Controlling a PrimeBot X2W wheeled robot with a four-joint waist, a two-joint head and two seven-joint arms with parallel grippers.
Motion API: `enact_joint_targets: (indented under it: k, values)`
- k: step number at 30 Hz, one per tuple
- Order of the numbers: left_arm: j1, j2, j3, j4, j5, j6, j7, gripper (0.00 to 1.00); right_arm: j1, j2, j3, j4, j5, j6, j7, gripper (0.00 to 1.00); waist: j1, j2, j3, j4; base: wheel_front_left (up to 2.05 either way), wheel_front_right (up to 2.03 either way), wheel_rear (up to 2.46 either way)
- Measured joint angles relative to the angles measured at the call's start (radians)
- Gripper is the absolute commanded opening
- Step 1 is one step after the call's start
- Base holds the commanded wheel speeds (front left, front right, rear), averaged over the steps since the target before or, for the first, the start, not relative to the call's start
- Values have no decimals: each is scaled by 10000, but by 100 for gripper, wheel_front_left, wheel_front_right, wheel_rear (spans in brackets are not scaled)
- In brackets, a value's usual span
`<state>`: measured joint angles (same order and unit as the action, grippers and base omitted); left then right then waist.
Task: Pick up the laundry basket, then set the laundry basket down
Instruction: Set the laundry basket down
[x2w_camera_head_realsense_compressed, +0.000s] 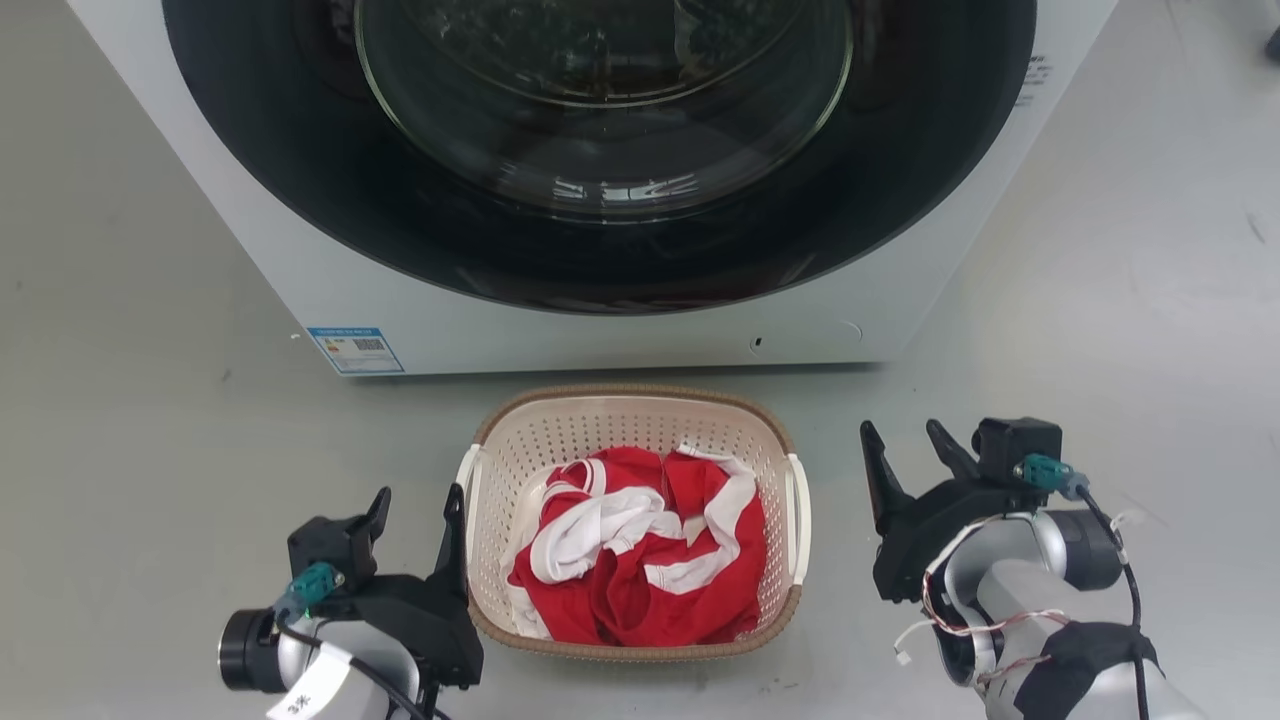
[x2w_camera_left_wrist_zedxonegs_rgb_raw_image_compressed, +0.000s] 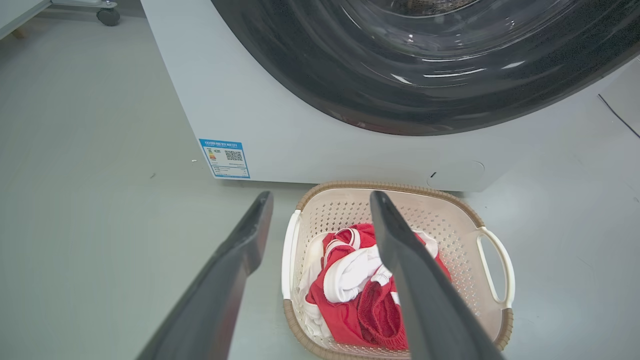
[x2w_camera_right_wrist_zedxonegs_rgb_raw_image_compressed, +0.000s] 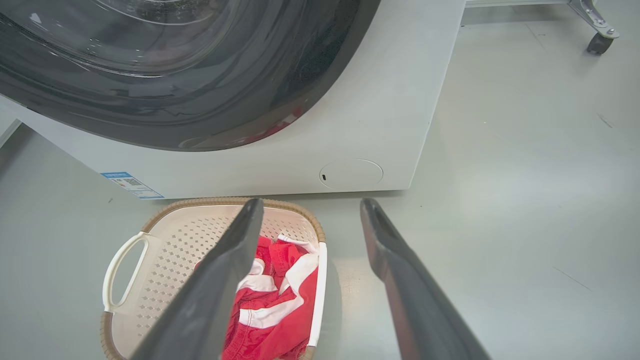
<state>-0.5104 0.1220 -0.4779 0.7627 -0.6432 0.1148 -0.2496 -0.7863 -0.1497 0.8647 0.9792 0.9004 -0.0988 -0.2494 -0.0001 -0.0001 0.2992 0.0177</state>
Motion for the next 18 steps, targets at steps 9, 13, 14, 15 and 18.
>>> enact_joint_targets:
  k: [9, 13, 14, 15, 18]
  values:
    - [1834, 81, 290, -1494, 692, 81, 0, 100, 1890, -207, -706, -1231, -531, -165, 0, 100, 0, -1, -1226, 38, 0, 0, 0]
    - [2722, 111, 431, -2190, 988, 82, 0, 100, 2850, -326, -1032, -1881, -859, -176, 2, 100, -1, 0, -1754, 63, 0, 0, 0]
    - [2938, 121, 460, -2364, 1009, 82, -2, 100, 3082, -357, -1133, -2061, -930, -207, 0, 100, -1, 0, -1882, 68, 0, 0, 0]
    - [3145, 127, 493, -2535, 1039, 84, -2, 100, 3299, -374, -1237, -2240, -963, -240, 0, 100, -1, 0, -2003, 74, 0, 0, 0]
    - [3687, 194, 635, -3018, 1183, 84, -2, 100, 3909, -391, -1526, -2792, -1193, -249, 0, 100, 0, 0, -2342, 84, 0, 0, 0]
